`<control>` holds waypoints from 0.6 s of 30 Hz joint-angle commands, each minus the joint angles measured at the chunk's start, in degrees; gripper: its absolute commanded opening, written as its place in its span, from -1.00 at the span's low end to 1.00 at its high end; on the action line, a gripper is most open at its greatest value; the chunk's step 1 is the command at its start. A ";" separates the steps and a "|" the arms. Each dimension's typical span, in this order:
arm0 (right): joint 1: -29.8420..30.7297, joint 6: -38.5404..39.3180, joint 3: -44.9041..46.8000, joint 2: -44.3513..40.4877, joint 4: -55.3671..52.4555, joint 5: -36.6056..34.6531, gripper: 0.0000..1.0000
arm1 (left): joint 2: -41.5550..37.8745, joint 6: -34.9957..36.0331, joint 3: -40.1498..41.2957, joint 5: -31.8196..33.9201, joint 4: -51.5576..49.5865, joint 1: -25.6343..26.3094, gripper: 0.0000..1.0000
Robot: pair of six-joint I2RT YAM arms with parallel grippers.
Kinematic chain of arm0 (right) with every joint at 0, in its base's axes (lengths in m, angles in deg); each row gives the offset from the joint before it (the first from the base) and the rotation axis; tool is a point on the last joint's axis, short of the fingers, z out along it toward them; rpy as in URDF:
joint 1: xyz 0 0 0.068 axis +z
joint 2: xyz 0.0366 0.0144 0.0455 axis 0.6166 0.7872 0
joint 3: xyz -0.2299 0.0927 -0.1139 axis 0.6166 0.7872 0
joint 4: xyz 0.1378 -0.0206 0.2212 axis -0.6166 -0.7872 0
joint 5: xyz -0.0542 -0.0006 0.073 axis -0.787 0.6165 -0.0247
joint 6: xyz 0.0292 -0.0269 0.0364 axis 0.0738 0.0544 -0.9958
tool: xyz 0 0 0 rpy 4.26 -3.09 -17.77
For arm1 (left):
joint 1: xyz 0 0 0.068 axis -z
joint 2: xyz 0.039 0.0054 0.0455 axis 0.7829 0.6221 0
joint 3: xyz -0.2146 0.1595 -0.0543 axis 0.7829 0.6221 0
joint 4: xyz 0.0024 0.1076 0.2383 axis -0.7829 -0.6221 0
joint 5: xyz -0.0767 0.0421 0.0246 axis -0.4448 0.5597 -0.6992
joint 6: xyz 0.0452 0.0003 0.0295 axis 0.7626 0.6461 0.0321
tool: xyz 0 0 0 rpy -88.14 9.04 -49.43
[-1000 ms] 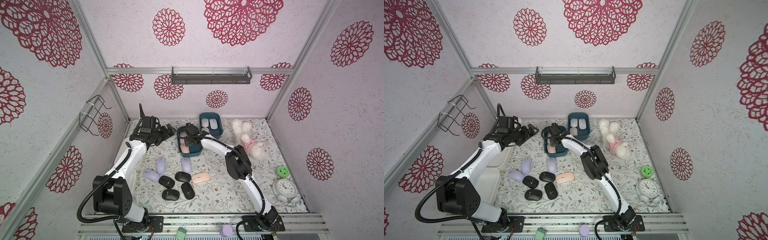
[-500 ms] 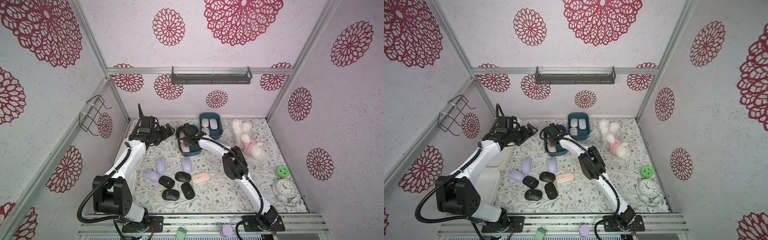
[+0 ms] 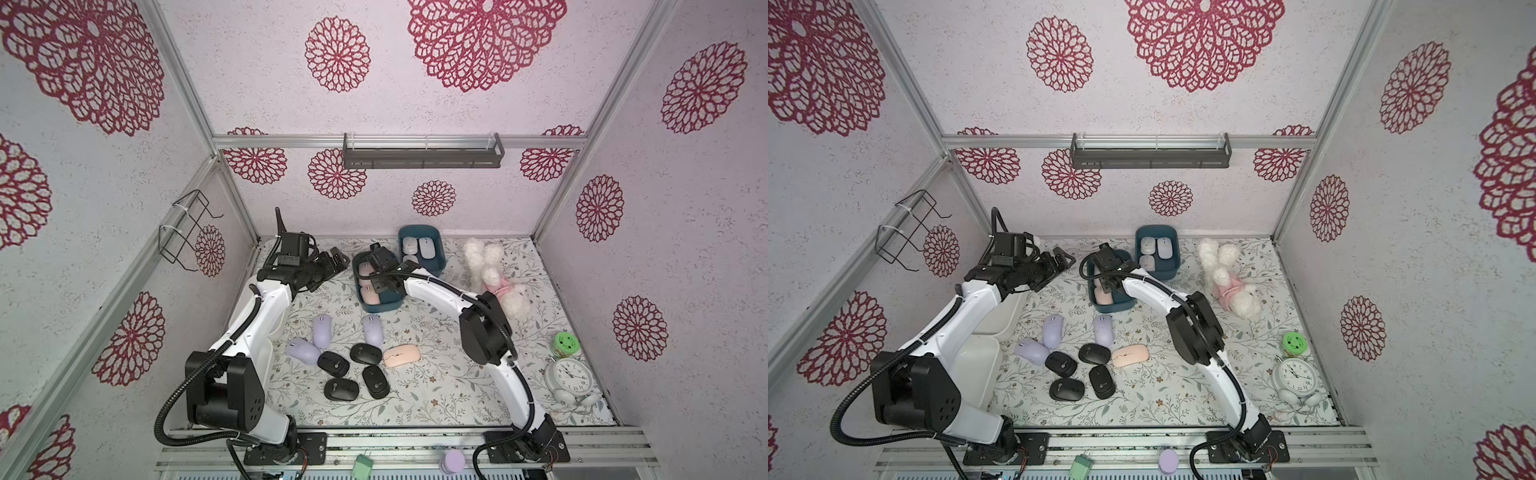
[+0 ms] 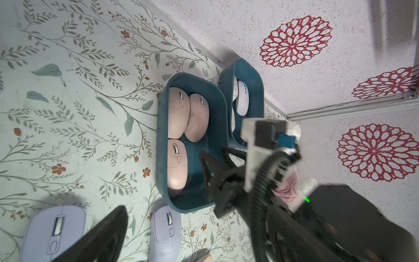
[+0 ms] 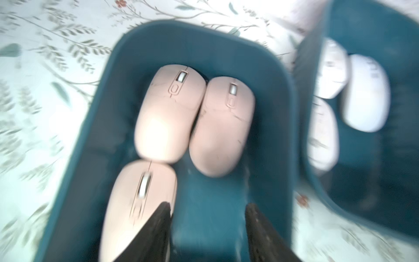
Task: Place the mice by color into the storage box
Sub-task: Adjust the mouse in the storage box, then adjust the mouse at the center of the board.
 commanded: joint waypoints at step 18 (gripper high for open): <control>11.27 -2.47 62.52 -44.75 7.66 10.56 0.59 | -1.01 -2.26 0.41 -4.36 1.91 2.36 0.95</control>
